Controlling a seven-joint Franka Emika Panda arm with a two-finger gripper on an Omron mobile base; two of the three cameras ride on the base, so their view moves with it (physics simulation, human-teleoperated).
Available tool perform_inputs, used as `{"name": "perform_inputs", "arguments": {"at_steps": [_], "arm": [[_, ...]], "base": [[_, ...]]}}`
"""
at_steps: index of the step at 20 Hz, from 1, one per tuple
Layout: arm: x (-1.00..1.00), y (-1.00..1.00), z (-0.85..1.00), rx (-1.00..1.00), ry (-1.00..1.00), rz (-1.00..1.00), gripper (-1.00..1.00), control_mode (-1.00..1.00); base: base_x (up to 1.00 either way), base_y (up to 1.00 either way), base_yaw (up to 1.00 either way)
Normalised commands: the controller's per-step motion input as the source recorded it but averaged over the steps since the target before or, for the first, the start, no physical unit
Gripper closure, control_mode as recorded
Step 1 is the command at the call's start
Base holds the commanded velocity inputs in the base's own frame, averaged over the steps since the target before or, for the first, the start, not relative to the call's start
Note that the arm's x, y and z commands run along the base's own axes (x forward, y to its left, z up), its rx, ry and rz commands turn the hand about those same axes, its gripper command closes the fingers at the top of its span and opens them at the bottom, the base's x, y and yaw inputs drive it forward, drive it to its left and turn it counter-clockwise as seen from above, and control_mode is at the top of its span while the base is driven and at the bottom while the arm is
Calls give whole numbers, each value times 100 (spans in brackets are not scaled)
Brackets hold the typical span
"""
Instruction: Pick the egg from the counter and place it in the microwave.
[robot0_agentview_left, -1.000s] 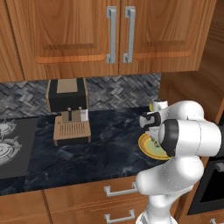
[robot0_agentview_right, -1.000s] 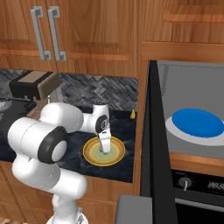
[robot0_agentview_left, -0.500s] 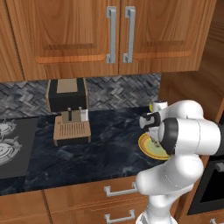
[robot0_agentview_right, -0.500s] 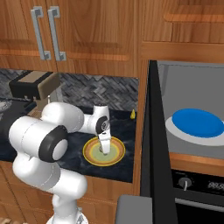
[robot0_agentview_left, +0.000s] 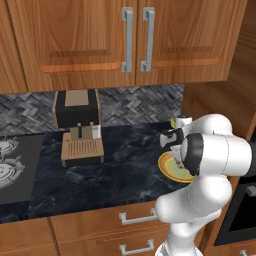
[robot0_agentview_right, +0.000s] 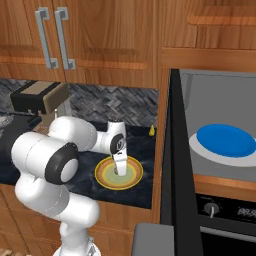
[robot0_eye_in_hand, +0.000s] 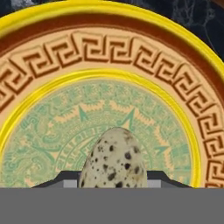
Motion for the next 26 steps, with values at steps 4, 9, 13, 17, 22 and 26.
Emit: {"name": "perform_inputs", "arguments": {"at_steps": [4,9,13,17,22,26], "arm": [[-33,-4,26,2,-17,0,100,-100],[-51,9,94,5,-17,0,100,-100],[-82,57,100,1,-12,6,100,-100],[-86,41,100,0,-8,22,100,-100],[-100,25,100,0,-5,39,100,-100],[-99,11,89,-5,-1,46,100,-100]], "base": [[0,0,0],[0,0,0],[0,0,0],[0,0,0],[0,0,0],[0,0,0]]}}
